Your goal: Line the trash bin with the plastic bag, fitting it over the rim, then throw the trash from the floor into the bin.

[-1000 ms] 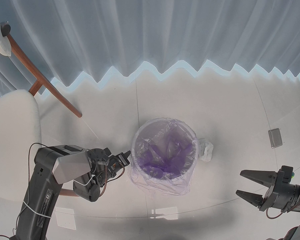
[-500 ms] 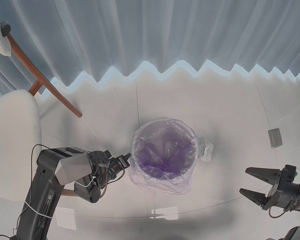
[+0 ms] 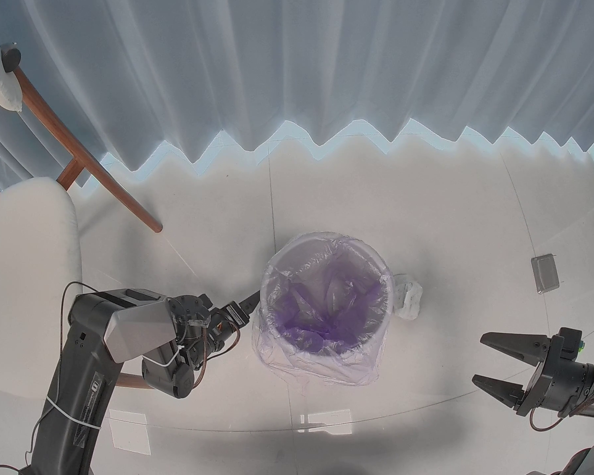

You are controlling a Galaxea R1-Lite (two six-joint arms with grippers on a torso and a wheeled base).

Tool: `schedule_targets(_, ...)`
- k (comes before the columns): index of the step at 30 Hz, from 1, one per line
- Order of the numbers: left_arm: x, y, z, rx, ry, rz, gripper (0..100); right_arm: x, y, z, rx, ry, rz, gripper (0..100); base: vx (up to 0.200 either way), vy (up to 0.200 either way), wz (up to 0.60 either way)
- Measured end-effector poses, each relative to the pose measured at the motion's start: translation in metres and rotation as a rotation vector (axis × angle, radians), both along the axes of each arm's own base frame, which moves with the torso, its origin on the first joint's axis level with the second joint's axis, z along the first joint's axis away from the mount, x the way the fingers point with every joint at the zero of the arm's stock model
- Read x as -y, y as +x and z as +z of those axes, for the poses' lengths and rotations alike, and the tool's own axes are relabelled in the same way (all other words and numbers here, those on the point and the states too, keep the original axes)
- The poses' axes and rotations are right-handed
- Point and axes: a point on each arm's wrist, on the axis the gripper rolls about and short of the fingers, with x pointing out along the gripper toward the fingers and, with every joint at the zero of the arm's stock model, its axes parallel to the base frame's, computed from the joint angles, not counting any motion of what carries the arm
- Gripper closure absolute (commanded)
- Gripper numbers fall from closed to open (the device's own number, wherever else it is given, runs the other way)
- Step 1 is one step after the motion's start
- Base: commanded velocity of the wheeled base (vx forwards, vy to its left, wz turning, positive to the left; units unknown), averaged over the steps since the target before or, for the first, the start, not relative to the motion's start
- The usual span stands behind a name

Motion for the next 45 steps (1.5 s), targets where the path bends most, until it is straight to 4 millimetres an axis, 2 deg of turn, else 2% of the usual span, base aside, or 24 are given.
schedule_targets(9, -0.009, 0.01, 0.023, -0.03, -0.21, 0.081, 0, -0.001, 0.003, -0.004, -0.029, -0.009, 0.0, 0, 0.0, 0.0, 0.0)
schedule_targets(19, -0.013, 0.02, 0.054, 0.056, -0.254, 0.14, 0, -0.001, 0.004, -0.005, -0.035, -0.011, 0.0, 0, 0.0, 0.0, 0.0)
schedule_targets(25, -0.01, 0.02, 0.079, 0.108, -0.267, 0.141, 0, -0.001, 0.004, -0.005, -0.037, -0.012, 0.0, 0, 0.0, 0.0, 0.0)
schedule_targets(31, 0.003, 0.009, 0.109, 0.152, -0.264, 0.101, 0, -0.001, 0.005, -0.006, -0.041, -0.013, 0.0, 0, 0.0, 0.0, 0.0)
schedule_targets(35, 0.013, -0.006, 0.139, 0.205, -0.243, 0.059, 0, -0.002, 0.006, -0.006, -0.045, -0.014, 0.0, 0, 0.0, 0.0, 0.0)
schedule_targets(42, 0.021, -0.036, 0.192, 0.424, 0.019, 0.009, 0, -0.002, 0.007, -0.007, -0.051, -0.013, 0.007, 0, 0.0, 0.0, 0.0)
schedule_targets(45, 0.018, -0.054, 0.227, 0.531, 0.076, -0.011, 0, -0.002, 0.007, -0.008, -0.052, -0.013, 0.01, 0, 0.0, 0.0, 0.0)
